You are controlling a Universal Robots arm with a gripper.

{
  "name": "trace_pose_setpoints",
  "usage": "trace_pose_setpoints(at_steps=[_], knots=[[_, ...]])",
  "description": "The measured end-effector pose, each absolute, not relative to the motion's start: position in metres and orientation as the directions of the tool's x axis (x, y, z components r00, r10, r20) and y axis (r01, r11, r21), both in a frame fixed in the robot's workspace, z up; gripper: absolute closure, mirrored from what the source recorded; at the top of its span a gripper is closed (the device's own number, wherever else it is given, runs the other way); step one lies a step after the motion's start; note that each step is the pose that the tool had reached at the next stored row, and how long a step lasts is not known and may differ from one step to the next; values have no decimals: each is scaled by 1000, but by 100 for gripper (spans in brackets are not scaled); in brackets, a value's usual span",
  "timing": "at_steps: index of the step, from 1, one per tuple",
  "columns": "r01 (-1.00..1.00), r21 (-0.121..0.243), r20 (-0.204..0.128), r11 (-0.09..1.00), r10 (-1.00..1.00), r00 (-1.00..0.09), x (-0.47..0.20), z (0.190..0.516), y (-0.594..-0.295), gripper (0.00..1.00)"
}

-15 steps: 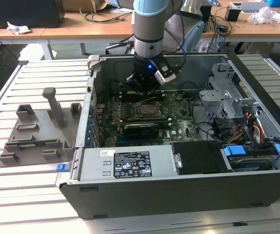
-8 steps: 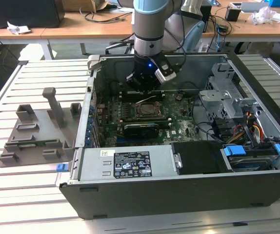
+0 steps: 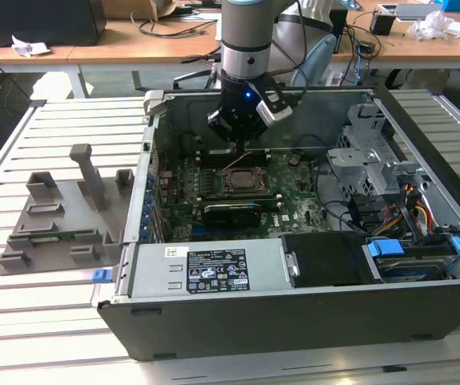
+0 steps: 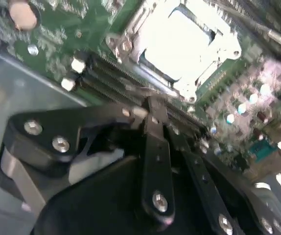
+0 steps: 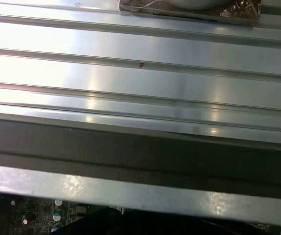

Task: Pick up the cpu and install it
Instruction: 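Install the first cpu locking lever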

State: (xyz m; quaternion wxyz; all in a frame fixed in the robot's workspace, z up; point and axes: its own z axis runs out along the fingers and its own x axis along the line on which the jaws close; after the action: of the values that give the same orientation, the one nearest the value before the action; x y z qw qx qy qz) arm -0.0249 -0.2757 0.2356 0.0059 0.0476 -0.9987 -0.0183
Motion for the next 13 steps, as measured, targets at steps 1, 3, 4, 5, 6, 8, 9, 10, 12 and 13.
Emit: trace_pose_setpoints(at_steps=[1,3,4,5,6,8,9,10,12,13], knots=[[-95,38,10,995,-95,-995,-24,239,-276,89],[-94,38,10,995,-95,-995,-24,240,-276,89],[-95,38,11,995,-95,-995,-24,239,-276,89],[-95,38,12,995,-95,-995,-24,236,-276,89],[-95,38,12,995,-95,-995,-24,234,-276,89],[-94,38,14,995,-95,-995,-24,228,-276,89],[-95,38,14,995,-95,-995,-24,227,-276,89],[-95,38,15,995,-95,-995,-24,226,-276,89],[-94,38,16,995,-95,-995,-22,225,-276,89],[-94,38,17,995,-95,-995,-19,224,-276,89]])
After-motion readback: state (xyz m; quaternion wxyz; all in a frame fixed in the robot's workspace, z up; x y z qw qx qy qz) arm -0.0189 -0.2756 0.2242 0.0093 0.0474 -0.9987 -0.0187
